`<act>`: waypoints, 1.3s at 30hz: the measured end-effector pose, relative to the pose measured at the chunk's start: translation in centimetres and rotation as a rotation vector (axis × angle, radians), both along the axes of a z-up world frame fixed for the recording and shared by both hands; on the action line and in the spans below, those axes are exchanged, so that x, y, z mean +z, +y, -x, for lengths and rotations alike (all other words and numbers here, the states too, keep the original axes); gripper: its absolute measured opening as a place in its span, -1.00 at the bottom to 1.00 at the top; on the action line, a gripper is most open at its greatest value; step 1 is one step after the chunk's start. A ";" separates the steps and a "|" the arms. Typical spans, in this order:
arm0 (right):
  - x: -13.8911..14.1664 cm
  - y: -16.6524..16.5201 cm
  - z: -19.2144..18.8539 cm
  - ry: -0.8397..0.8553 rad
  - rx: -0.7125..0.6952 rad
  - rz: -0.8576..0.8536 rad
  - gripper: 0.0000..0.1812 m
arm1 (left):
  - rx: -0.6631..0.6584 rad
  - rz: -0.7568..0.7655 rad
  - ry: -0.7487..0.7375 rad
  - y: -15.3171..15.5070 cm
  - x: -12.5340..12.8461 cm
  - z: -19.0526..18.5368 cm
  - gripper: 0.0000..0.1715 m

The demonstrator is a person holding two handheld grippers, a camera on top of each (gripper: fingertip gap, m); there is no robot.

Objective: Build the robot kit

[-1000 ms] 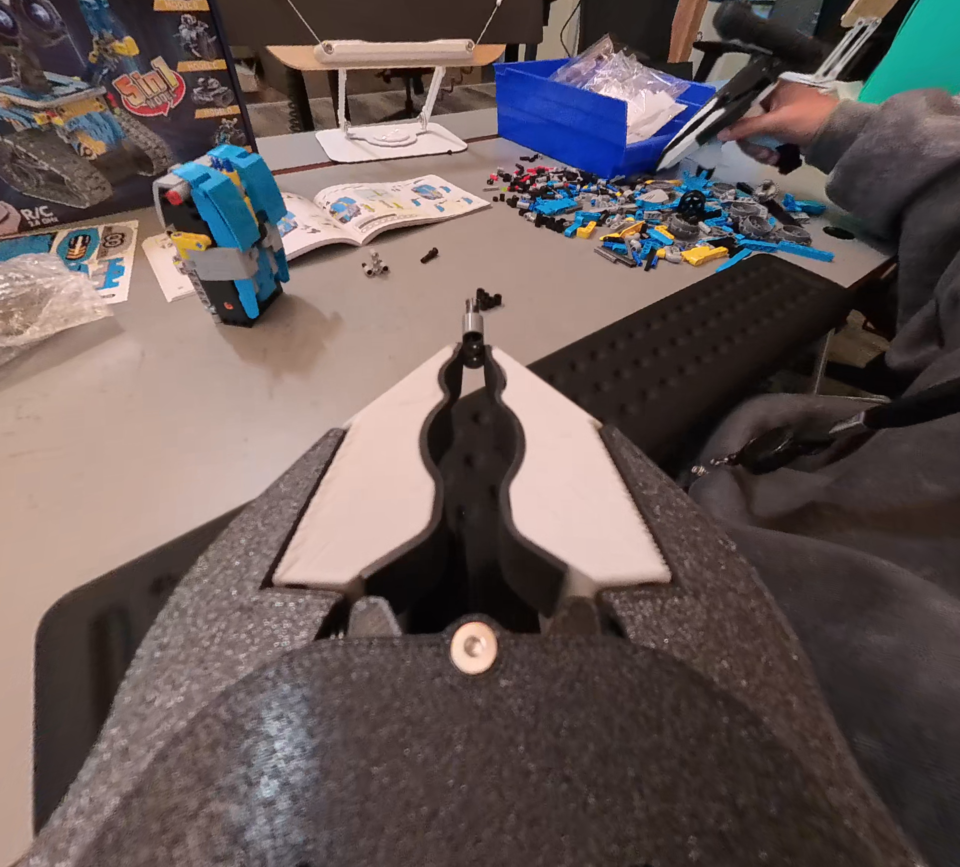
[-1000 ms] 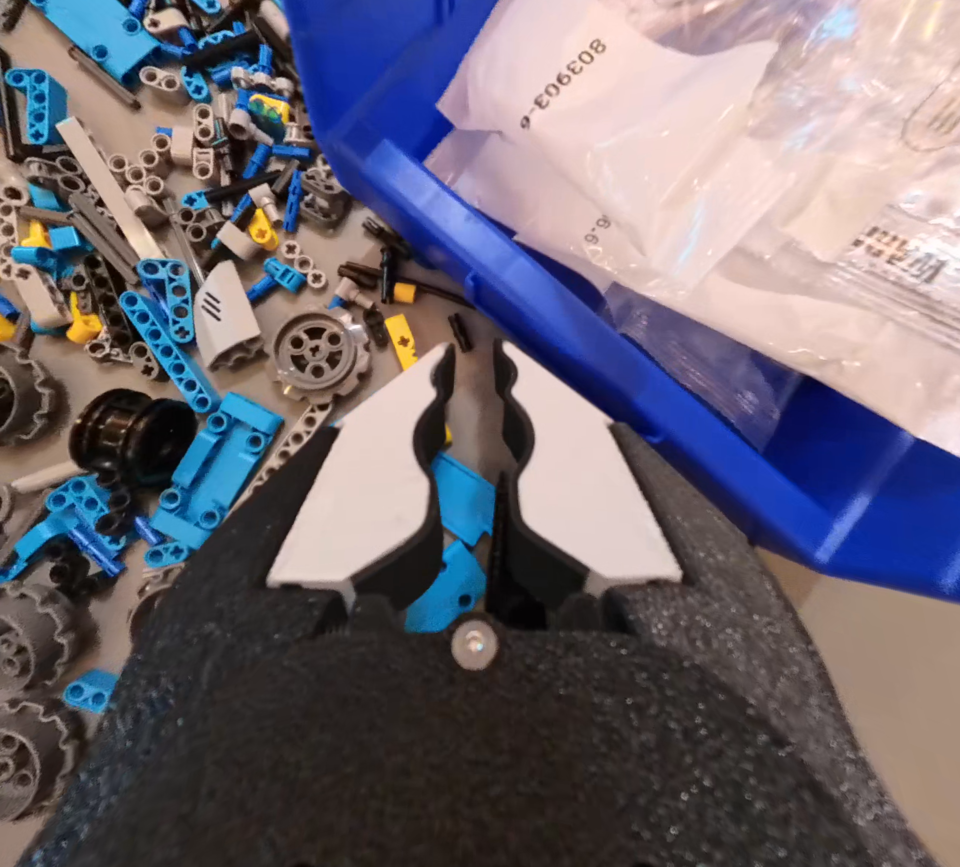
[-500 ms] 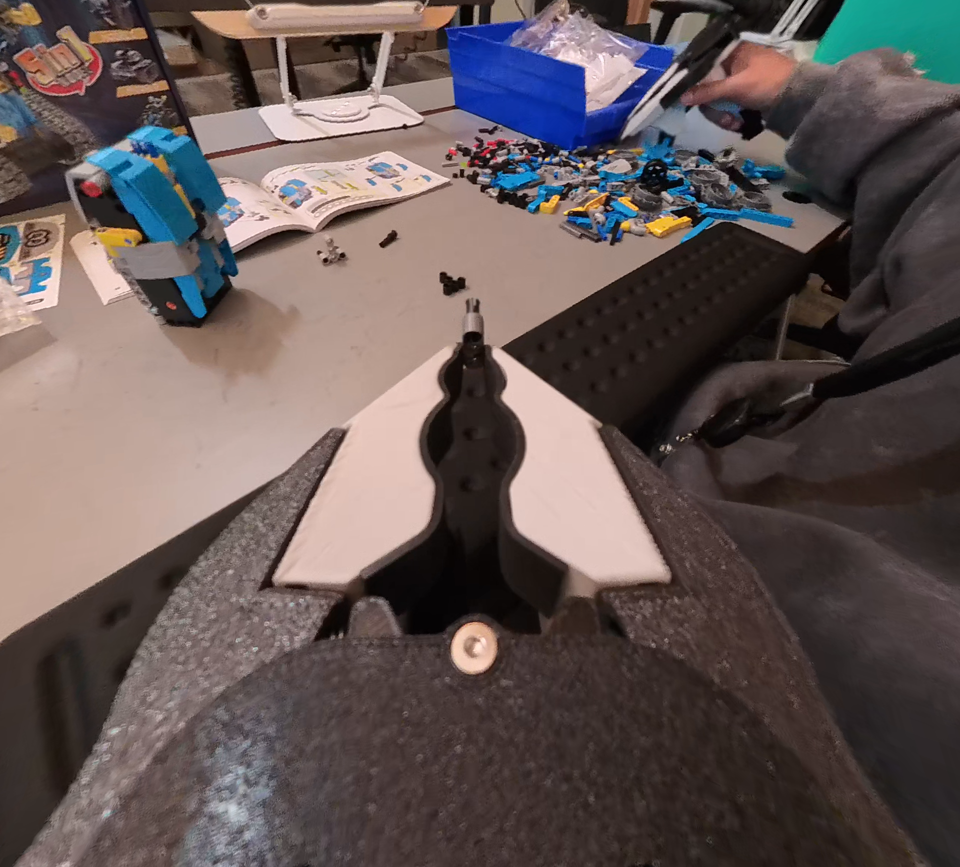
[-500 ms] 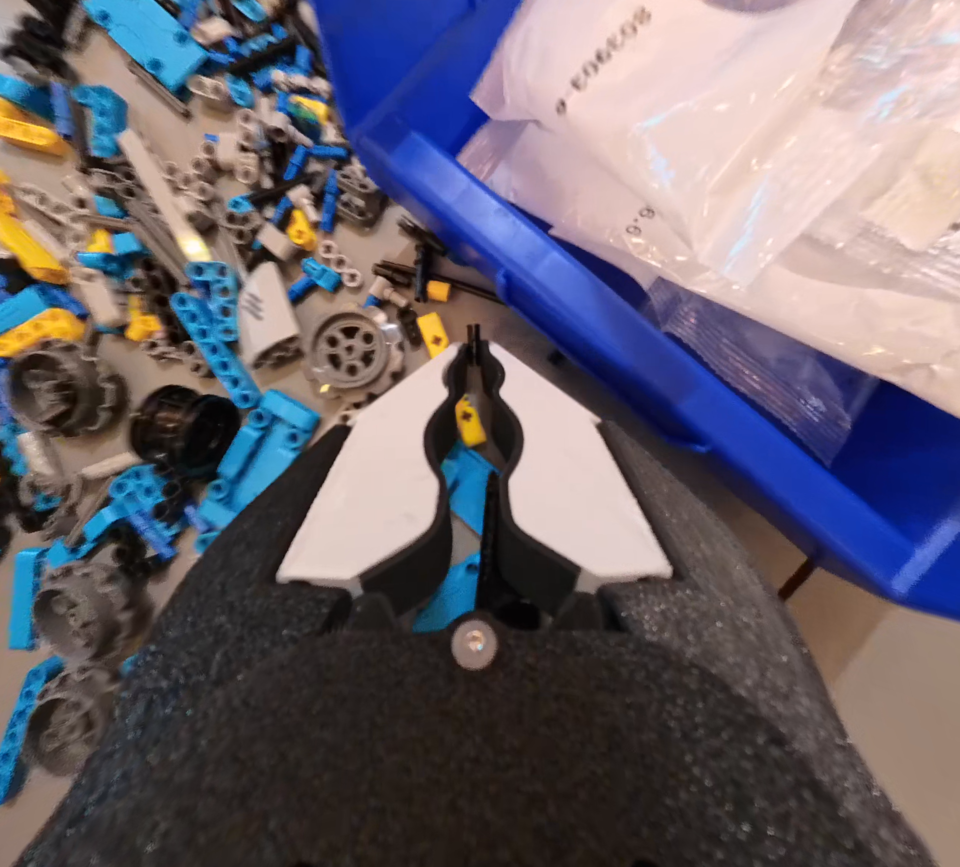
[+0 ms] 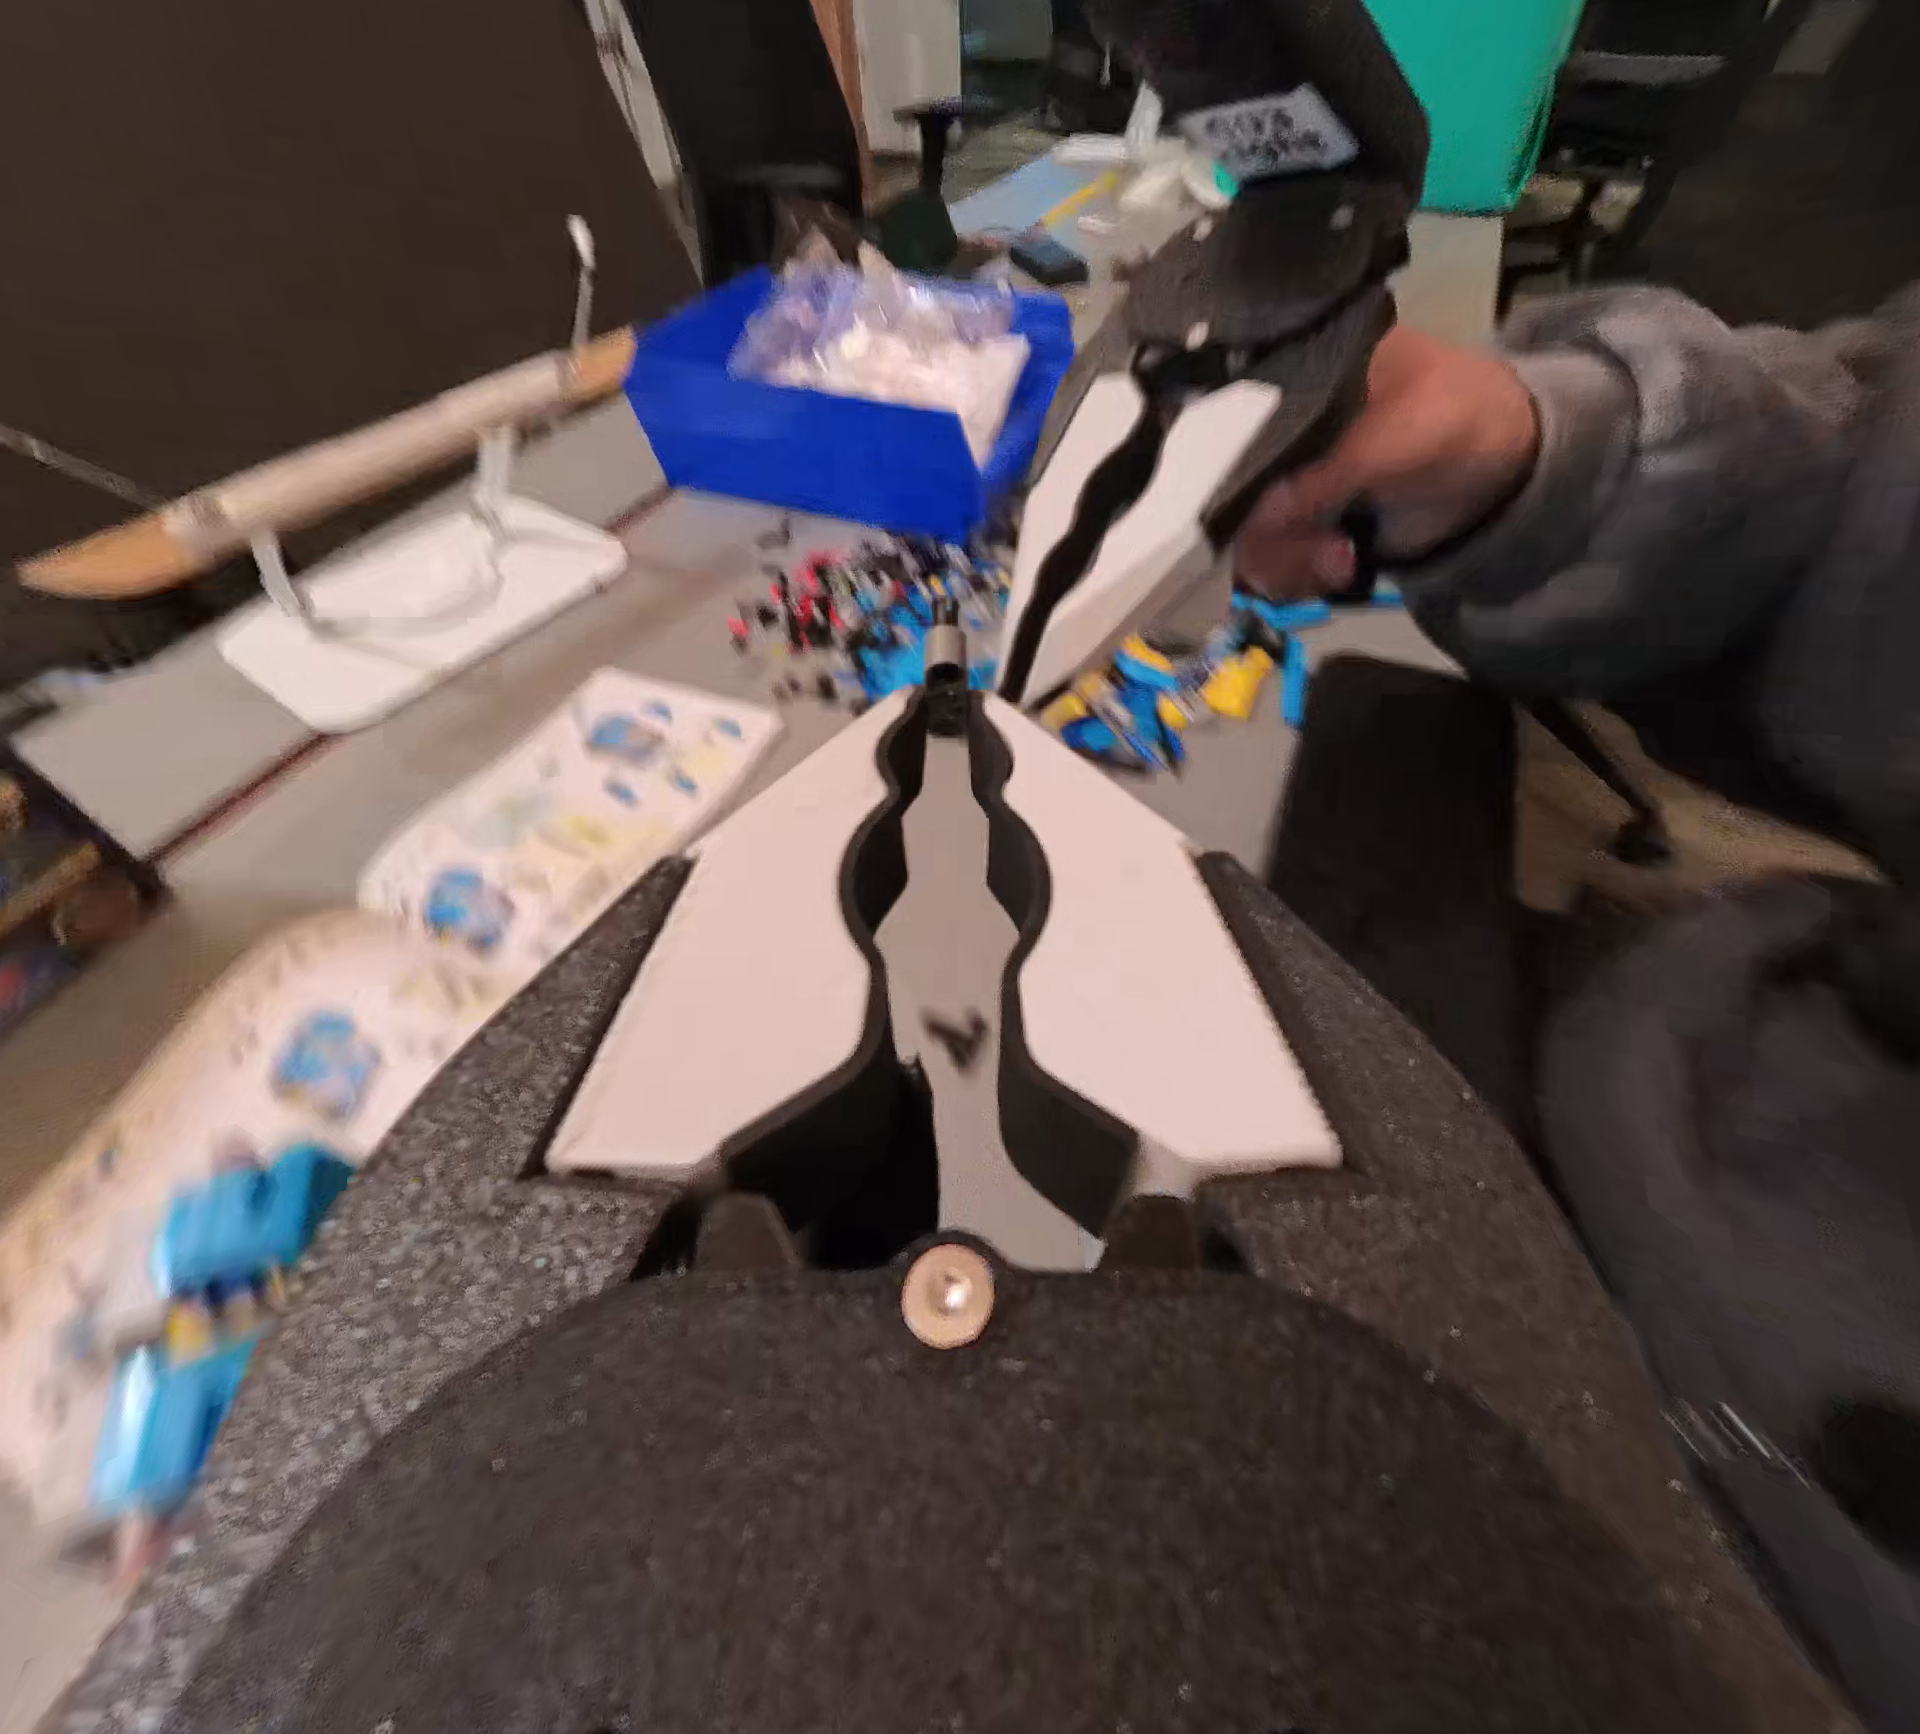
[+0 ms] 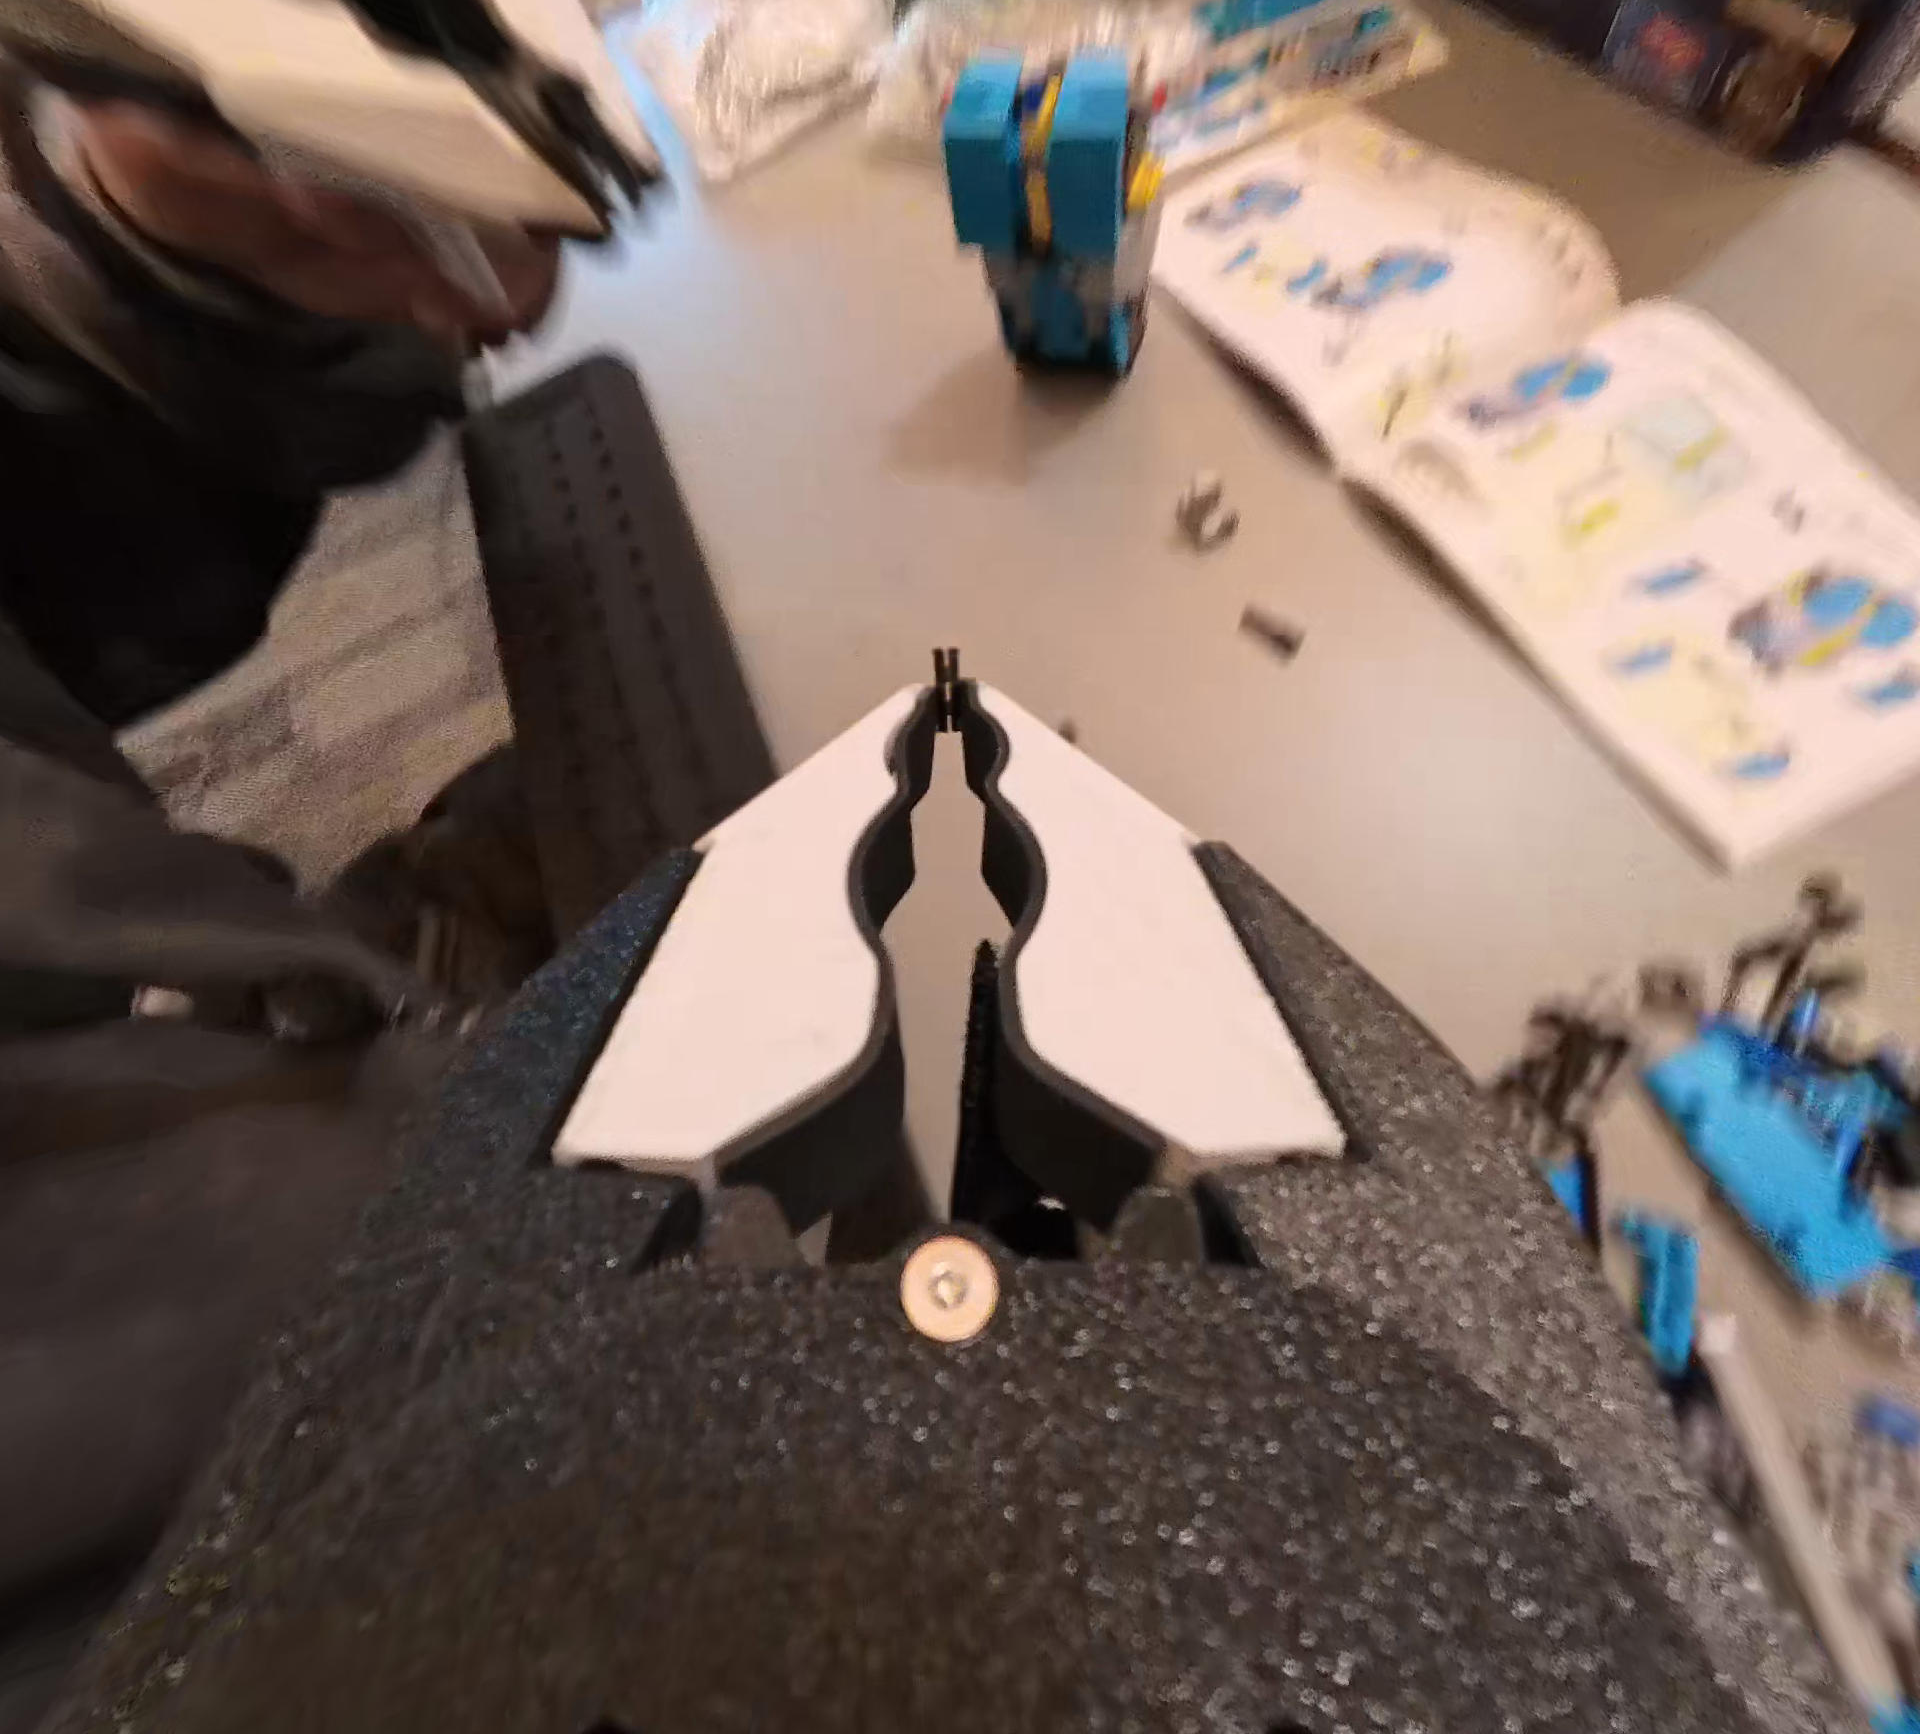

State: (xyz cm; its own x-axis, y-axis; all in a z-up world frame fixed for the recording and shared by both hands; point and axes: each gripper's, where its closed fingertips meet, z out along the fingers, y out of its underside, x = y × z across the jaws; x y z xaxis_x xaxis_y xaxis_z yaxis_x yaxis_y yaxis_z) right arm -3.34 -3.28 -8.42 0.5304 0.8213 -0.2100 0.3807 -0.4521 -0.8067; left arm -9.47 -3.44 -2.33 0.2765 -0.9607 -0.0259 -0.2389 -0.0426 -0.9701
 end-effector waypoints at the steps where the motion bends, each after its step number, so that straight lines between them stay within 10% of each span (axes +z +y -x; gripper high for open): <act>1: 1.1 2.5 1.1 0.028 -0.027 -0.031 -0.95 | 0.013 -0.034 -0.041 2.2 0.8 -1.7 -0.92; 6: 5.2 13.5 2.0 0.380 -0.081 -0.046 -0.96 | 0.221 -0.085 -0.402 10.5 3.0 -2.7 -0.92; 11: 4.9 13.1 2.1 1.086 0.178 0.152 -0.96 | 0.255 -0.054 -0.363 11.4 -1.7 -1.9 -0.92; 15: 3.2 10.3 4.6 0.849 0.253 0.117 -0.96 | 0.260 -0.068 -0.352 11.2 -1.4 -2.2 -0.92; 39: 2.5 10.5 4.7 0.824 0.212 0.162 -0.97 | 0.218 -0.049 -0.329 11.9 -2.7 -2.3 -0.91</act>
